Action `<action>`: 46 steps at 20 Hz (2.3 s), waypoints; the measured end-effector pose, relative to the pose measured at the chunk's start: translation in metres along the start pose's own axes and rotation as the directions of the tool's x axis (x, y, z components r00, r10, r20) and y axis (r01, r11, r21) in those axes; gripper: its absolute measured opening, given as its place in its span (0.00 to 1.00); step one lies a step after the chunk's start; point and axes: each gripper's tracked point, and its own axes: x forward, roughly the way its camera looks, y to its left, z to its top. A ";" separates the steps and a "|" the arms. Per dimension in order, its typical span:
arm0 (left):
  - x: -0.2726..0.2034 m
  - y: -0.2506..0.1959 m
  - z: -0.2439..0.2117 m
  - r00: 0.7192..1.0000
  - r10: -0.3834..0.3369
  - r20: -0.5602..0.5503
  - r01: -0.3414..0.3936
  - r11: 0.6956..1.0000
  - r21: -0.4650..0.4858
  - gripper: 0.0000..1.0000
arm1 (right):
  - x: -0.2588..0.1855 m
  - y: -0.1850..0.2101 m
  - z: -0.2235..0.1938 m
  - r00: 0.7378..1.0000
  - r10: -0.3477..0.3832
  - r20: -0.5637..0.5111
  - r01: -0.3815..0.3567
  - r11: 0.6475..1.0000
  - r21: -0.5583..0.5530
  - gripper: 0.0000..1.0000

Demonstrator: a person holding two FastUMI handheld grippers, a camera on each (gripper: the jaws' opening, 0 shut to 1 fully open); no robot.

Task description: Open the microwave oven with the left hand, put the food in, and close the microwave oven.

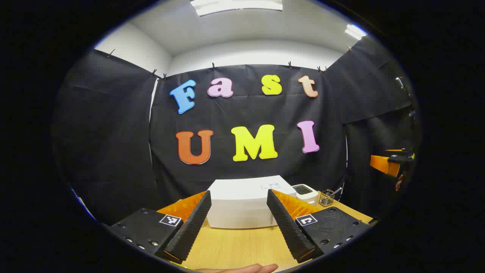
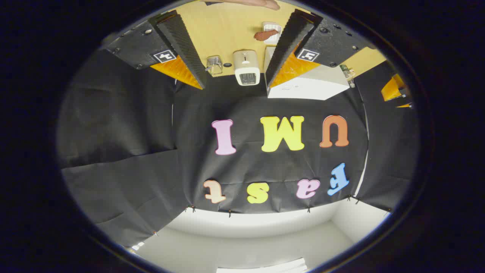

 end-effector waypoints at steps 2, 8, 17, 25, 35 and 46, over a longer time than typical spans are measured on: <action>-0.001 -0.004 0.001 1.000 -0.006 0.002 0.006 1.000 0.007 0.94 | -0.001 0.000 0.000 1.000 0.004 -0.004 -0.004 1.000 0.002 0.90; 0.001 -0.012 -0.005 1.000 -0.013 -0.015 0.013 1.000 -0.005 0.95 | -0.002 -0.011 -0.001 1.000 -0.012 0.000 0.012 1.000 -0.024 0.90; 0.011 -0.017 -0.010 1.000 -0.013 -0.017 0.013 1.000 -0.025 0.95 | -0.002 -0.009 -0.005 1.000 0.003 0.000 -0.003 1.000 -0.018 1.00; 0.036 -0.019 -0.029 1.000 0.026 -0.009 -0.027 0.998 -0.056 0.95 | 0.010 -0.003 -0.014 0.999 0.049 0.002 -0.049 0.999 0.004 1.00; 0.114 -0.041 -0.091 0.994 0.012 -0.106 -0.020 0.997 -0.074 0.95 | 0.044 -0.011 -0.031 0.999 0.052 0.010 -0.052 0.998 0.022 1.00; 0.198 -0.098 -0.184 0.977 -0.081 -0.197 0.053 0.989 -0.141 0.94 | 0.062 -0.021 -0.057 0.992 0.121 -0.042 -0.120 0.992 0.029 1.00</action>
